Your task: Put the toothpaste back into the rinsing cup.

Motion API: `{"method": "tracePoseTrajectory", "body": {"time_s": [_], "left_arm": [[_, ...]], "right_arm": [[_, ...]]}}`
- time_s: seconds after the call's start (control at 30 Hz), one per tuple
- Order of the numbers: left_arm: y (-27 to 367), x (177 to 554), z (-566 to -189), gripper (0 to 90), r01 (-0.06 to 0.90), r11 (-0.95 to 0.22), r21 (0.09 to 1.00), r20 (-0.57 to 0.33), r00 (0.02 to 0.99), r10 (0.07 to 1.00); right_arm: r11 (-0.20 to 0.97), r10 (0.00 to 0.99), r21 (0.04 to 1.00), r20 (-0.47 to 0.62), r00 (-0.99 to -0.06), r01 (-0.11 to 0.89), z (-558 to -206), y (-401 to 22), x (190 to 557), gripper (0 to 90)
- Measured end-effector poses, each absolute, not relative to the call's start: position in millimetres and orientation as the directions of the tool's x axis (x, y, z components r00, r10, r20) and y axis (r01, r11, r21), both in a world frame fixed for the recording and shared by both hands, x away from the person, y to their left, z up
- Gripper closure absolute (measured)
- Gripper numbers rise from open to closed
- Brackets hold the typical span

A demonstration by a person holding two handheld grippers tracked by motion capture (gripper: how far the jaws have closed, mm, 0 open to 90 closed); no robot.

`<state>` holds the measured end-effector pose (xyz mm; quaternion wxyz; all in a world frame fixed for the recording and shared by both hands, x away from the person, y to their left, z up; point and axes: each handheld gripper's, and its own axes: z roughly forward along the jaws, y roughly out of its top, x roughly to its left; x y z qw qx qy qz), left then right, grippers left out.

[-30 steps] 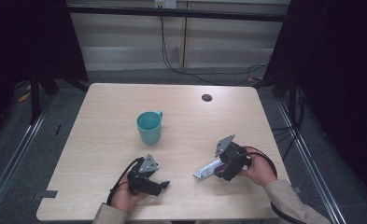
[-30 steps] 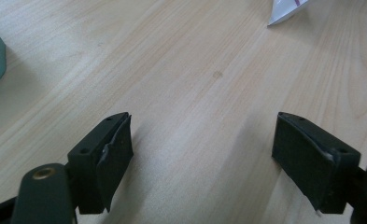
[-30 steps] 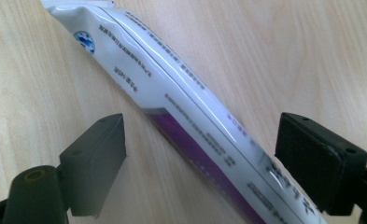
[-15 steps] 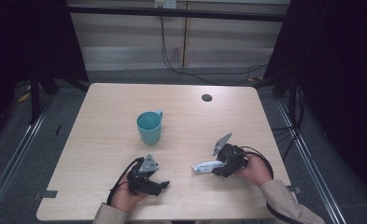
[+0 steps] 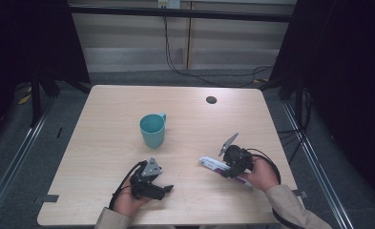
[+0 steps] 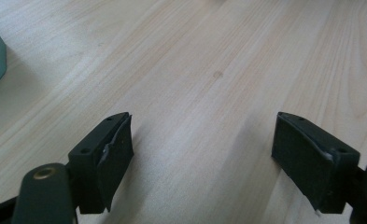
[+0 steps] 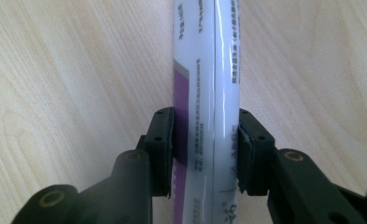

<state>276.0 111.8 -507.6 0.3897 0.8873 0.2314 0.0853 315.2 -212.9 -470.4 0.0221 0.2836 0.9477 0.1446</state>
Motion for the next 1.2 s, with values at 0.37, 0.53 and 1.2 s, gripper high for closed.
{"method": "tracePoseTrajectory", "body": {"time_s": [0.37,0.53,1.2], "left_arm": [[111.7,275.9,-507.7,20.0,0.347,-0.586,0.733,-0.032,0.877,0.479],[111.7,275.9,-507.7,20.0,0.347,-0.585,0.733,-0.032,0.877,0.48],[111.9,276.1,-507.6,19.6,0.346,-0.586,0.732,-0.033,0.878,0.477]], "right_arm": [[0.744,0.595,0.302,0.107,-0.796,0.596,-470.5,-217.2,315.2,76.9],[0.732,0.601,0.325,0.105,-0.792,0.599,-470.2,-219.2,313.0,77.2],[0.601,0.634,0.526,0.144,-0.759,0.602,-444.8,-236.3,309.1,77.1]]}}
